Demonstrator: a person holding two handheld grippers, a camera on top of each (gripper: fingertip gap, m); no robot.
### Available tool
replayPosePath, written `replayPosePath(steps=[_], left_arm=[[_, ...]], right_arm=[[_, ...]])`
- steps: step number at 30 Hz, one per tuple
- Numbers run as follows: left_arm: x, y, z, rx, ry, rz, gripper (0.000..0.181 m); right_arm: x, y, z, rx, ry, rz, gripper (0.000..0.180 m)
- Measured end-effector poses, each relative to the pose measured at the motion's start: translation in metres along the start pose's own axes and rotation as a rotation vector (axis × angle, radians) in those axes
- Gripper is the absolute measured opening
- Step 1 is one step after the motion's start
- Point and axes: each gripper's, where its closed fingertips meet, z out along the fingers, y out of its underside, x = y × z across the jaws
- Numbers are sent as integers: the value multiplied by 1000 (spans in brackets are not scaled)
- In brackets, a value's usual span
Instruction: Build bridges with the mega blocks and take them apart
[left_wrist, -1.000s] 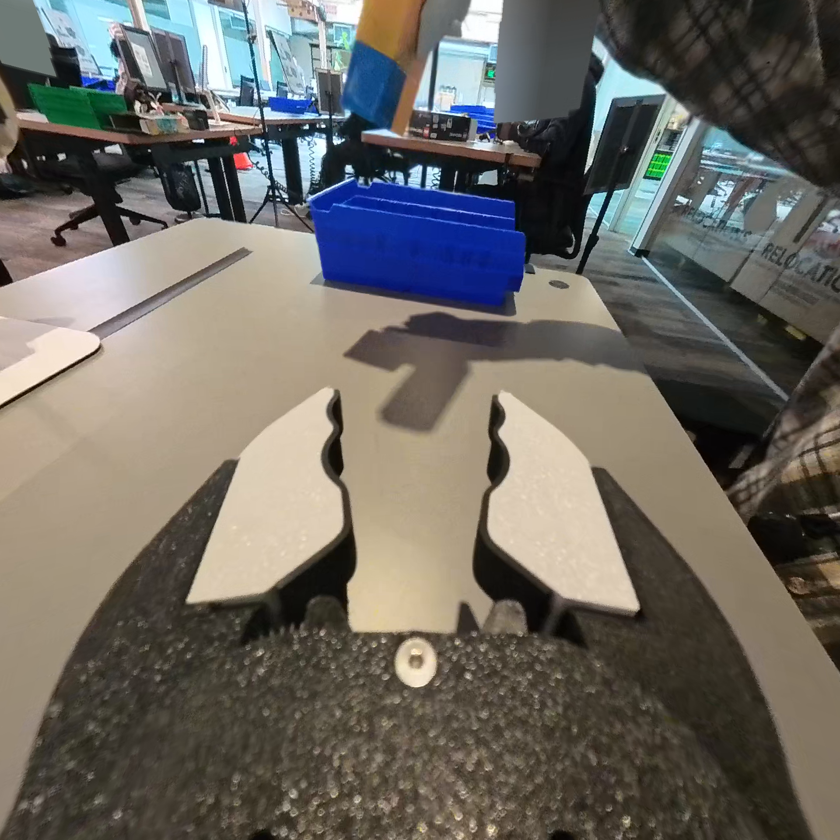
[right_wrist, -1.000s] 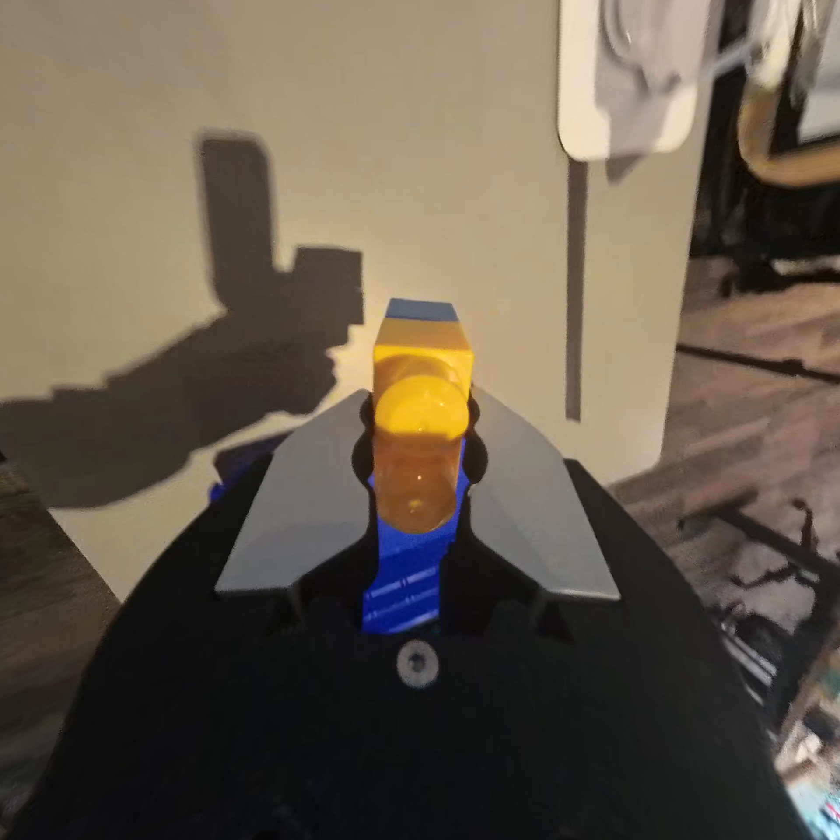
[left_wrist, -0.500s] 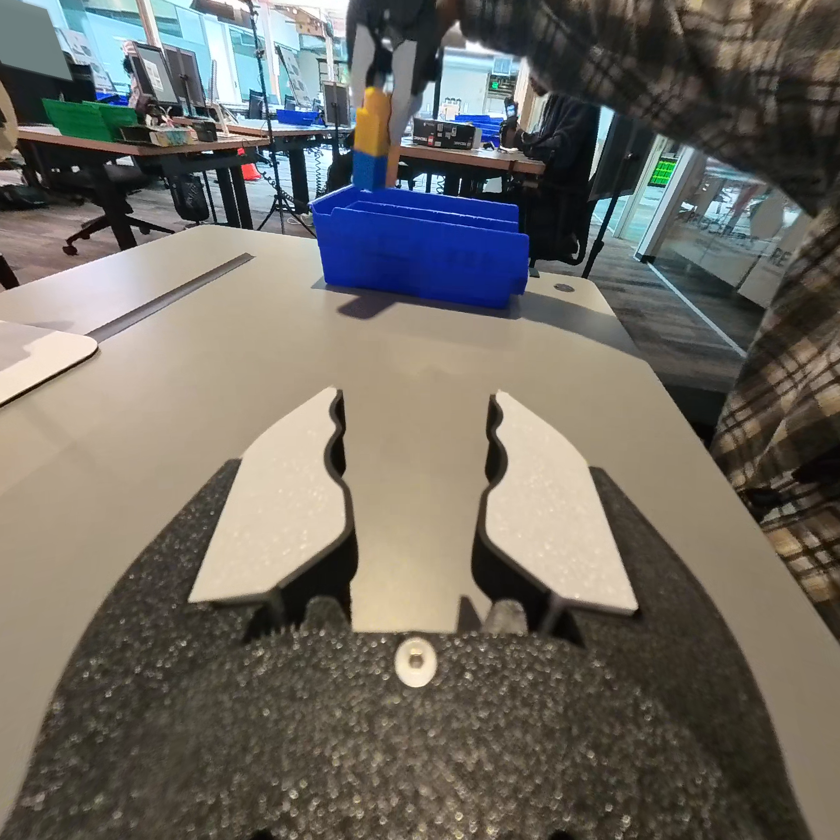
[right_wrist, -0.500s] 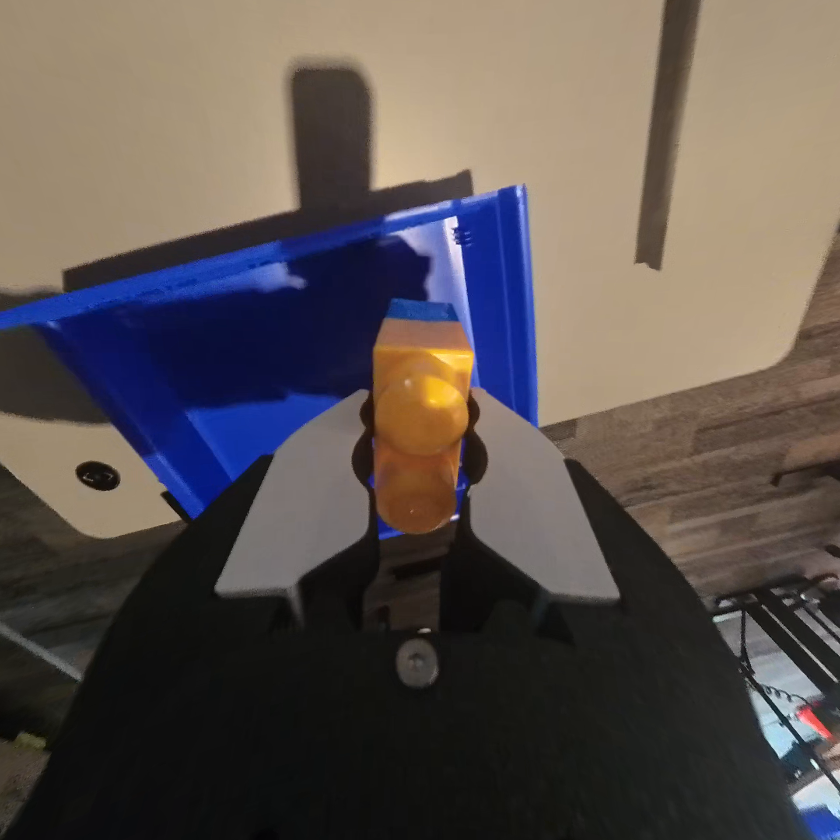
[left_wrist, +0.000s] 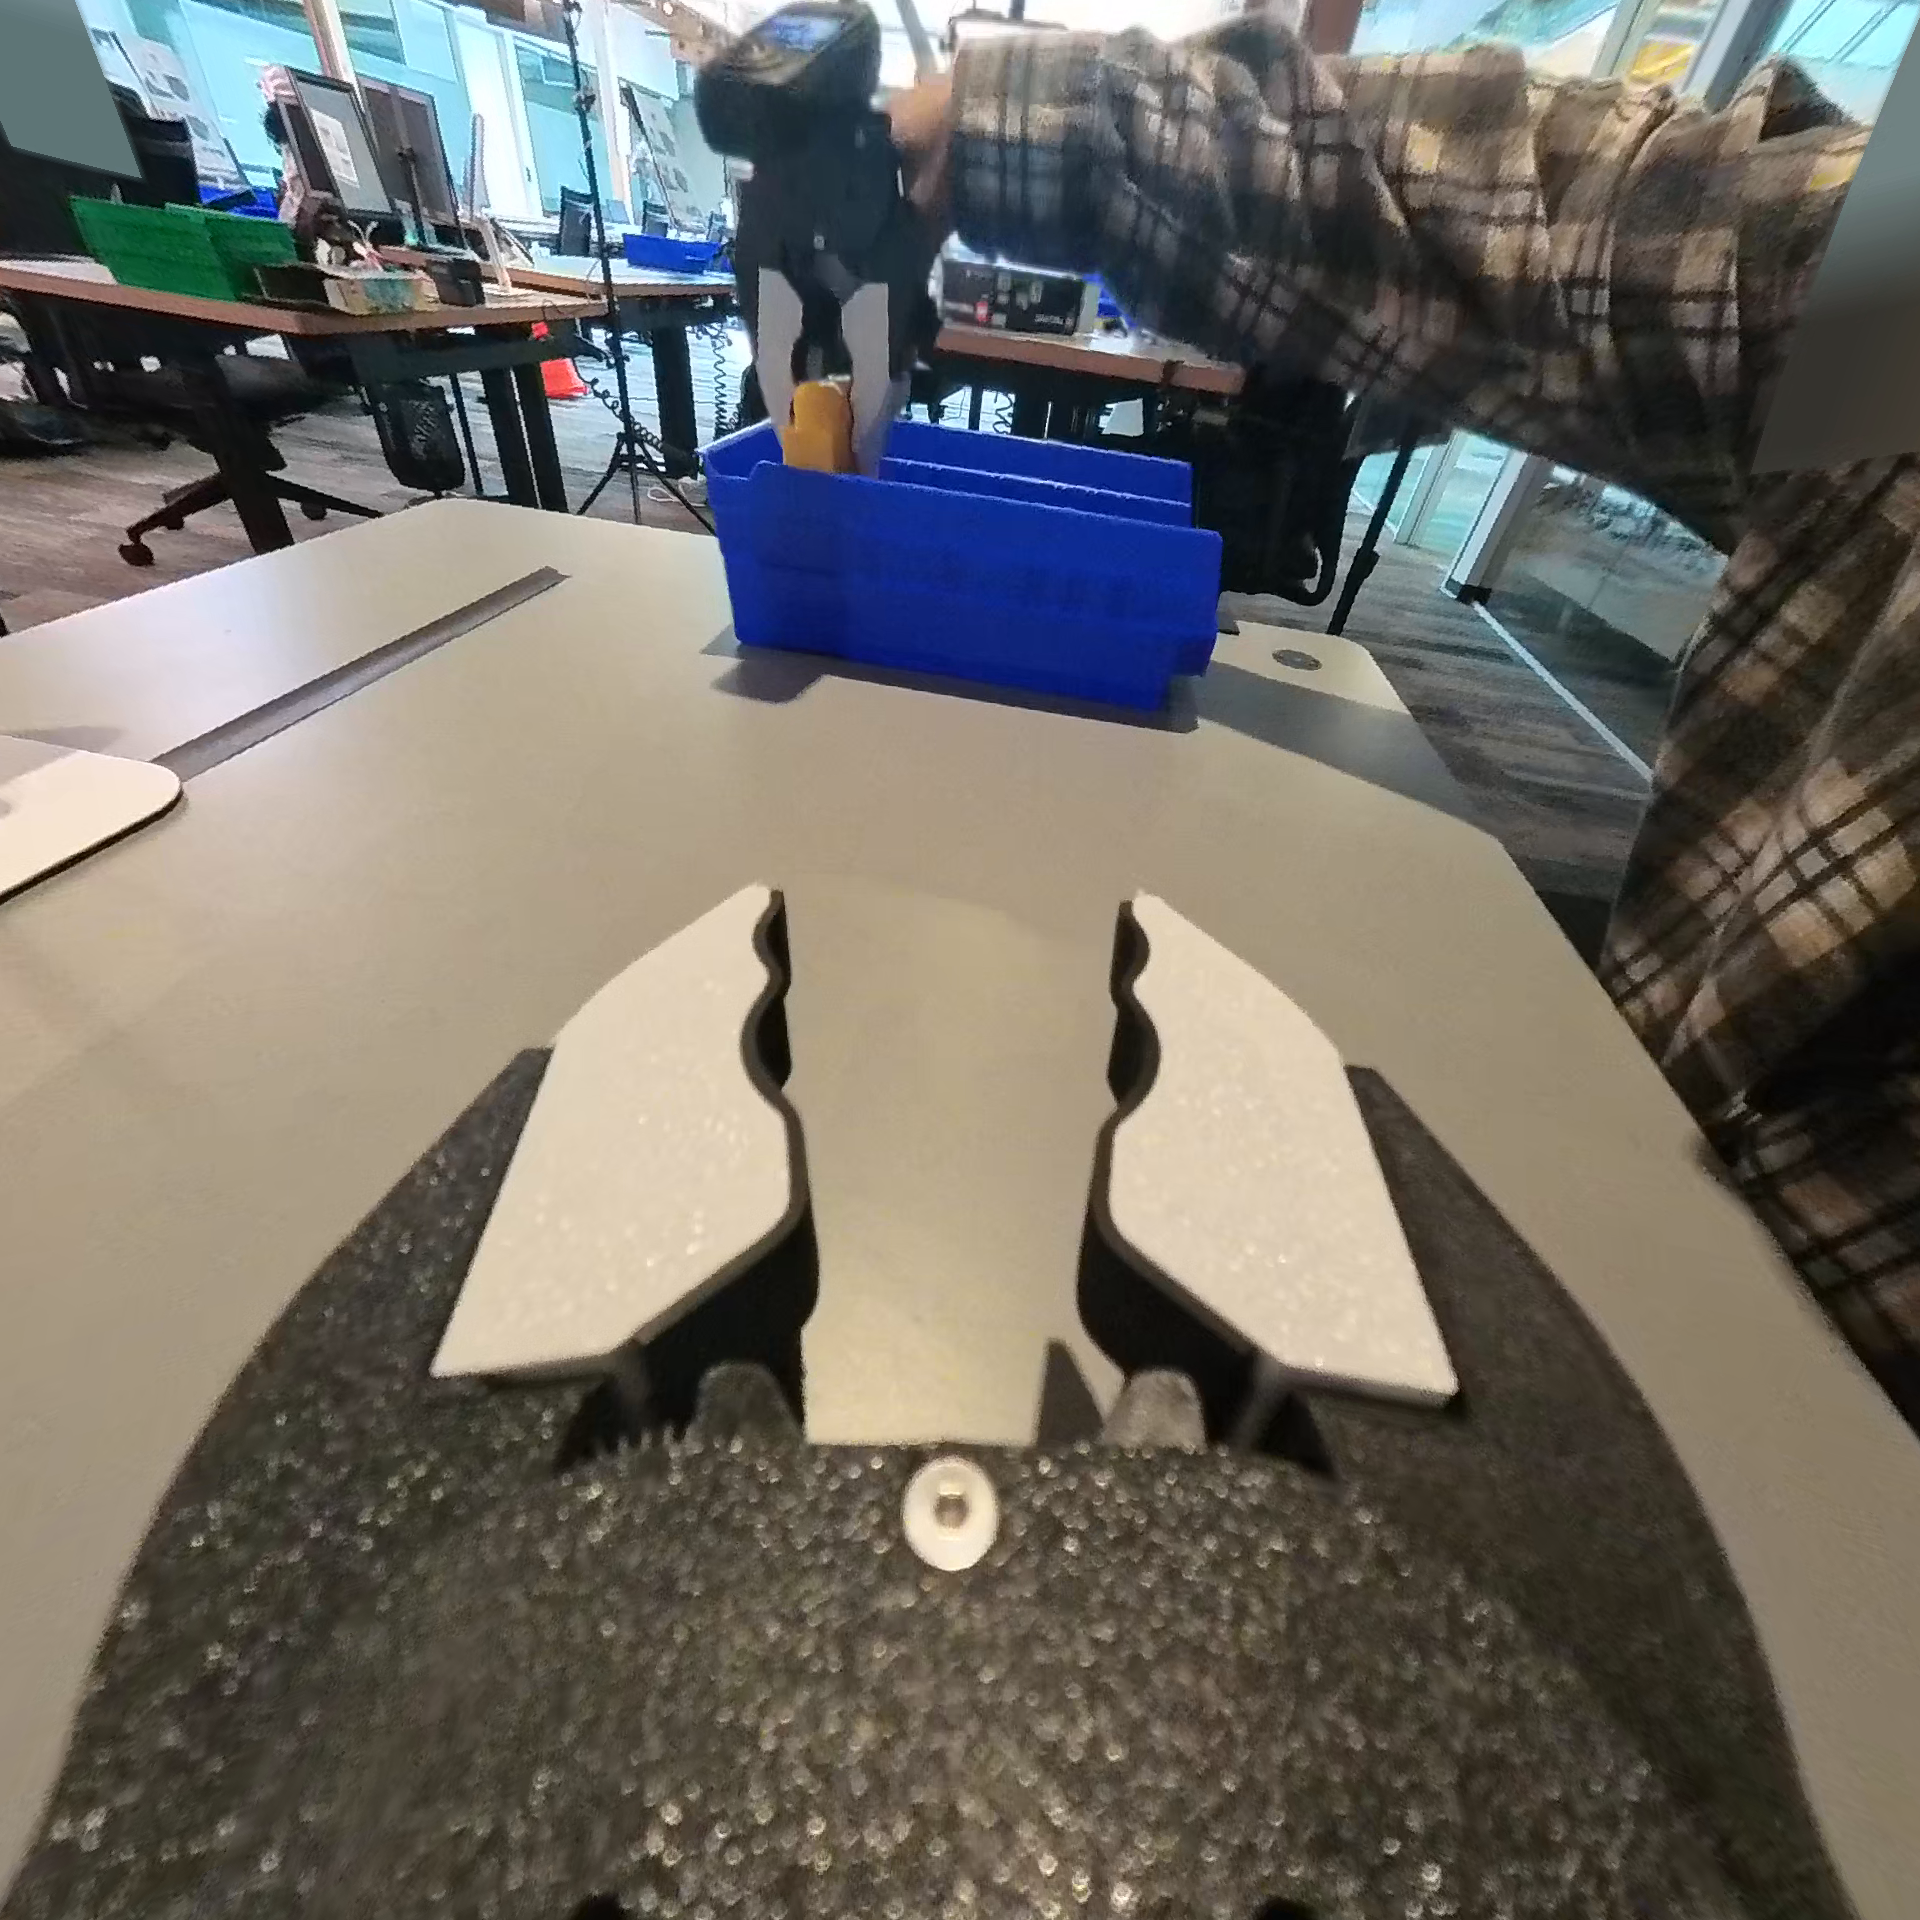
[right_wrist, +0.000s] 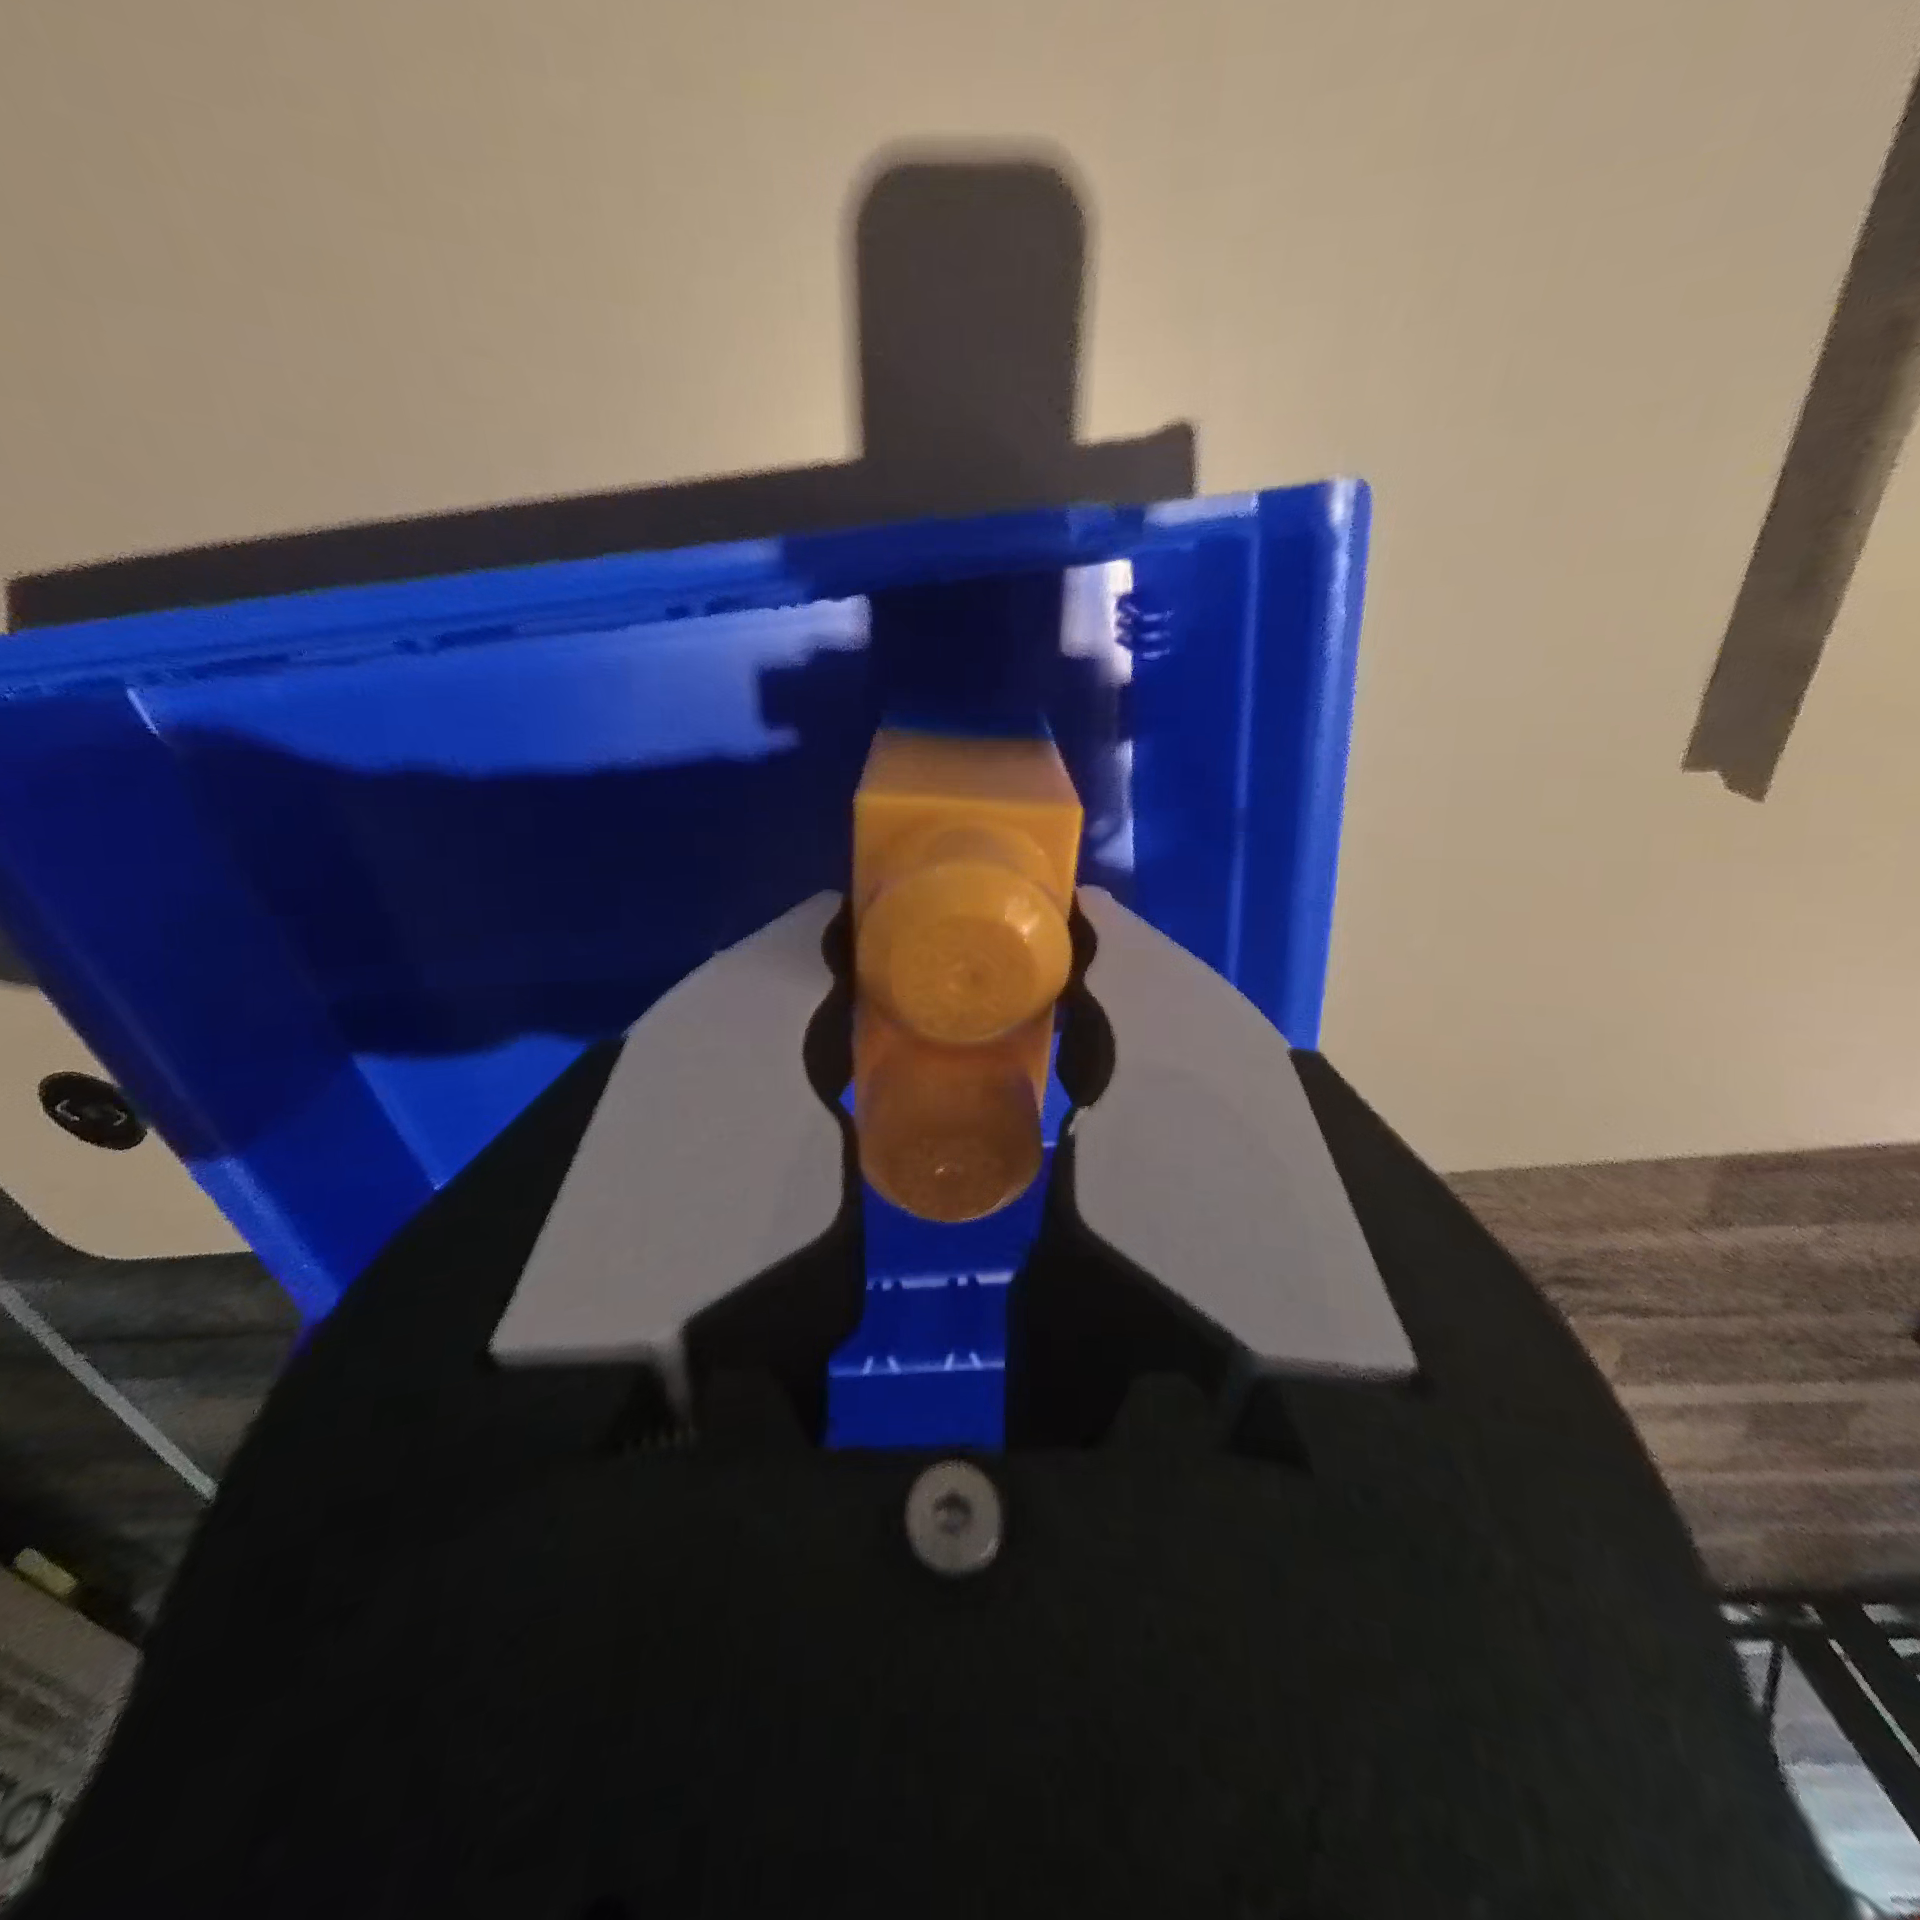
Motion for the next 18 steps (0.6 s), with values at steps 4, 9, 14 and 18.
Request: replayPosePath(steps=[4, 9, 14, 18], left_arm=[[0, 3, 1, -11, 2, -2, 60], [0, 5, 1, -21, 2, 3, 59], [1, 5, 2, -25, 5, 7, 59], [1, 5, 2, -27, 7, 4, 59]], right_arm=[[2, -5, 10, 13, -11, -24, 36], [7, -10, 19, 8, -7, -57, 37], [11, -11, 27, -13, -8, -85, 37], [11, -6, 34, -40, -14, -76, 37]])
